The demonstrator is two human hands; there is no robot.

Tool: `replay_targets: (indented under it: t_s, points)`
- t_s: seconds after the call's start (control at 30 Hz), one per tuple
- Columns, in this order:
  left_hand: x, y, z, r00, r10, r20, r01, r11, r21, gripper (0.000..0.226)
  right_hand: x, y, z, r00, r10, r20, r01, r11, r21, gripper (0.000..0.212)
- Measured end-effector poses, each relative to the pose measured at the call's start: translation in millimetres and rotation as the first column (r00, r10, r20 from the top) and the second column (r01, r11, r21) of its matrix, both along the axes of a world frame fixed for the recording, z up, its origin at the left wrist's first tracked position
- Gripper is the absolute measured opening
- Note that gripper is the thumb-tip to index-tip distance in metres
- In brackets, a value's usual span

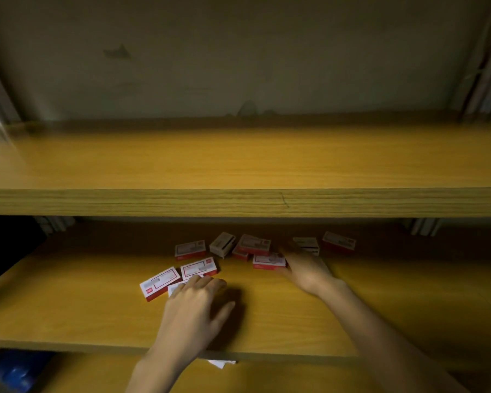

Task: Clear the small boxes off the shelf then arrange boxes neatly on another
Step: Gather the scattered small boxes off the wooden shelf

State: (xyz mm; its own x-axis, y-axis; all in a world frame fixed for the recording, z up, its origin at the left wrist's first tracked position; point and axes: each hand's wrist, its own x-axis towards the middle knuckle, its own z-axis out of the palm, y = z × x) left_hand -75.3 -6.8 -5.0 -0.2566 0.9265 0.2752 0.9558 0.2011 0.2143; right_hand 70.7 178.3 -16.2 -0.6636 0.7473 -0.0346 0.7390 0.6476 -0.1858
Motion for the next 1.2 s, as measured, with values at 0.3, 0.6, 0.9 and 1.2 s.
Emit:
replay_targets:
  t_s: [0.3, 0.6, 0.9, 1.2]
  points:
    - [-24, 78, 6, 0.997, -0.079, -0.027, 0.078, 0.997, -0.026, 0.053, 33, -35, 14, 0.994, -0.101, -0.027, 0.101, 0.995, -0.016, 0.046]
    - [-30, 139, -1, 0.975, -0.192, 0.110, 0.216, 0.934, -0.284, 0.062, 89, -69, 30, 0.976, -0.200, -0.091, 0.201, 0.979, 0.011, 0.043]
    - [-14, 131, 7, 0.958, -0.284, 0.048, 0.288, 0.949, -0.128, 0.043, 135, -102, 37, 0.929, -0.341, -0.142, 0.345, 0.939, 0.000, 0.049]
    - [76, 74, 49, 0.821, -0.559, -0.116, 0.569, 0.817, 0.092, 0.042, 207, -146, 51, 0.872, -0.440, -0.215, 0.455, 0.890, 0.023, 0.049]
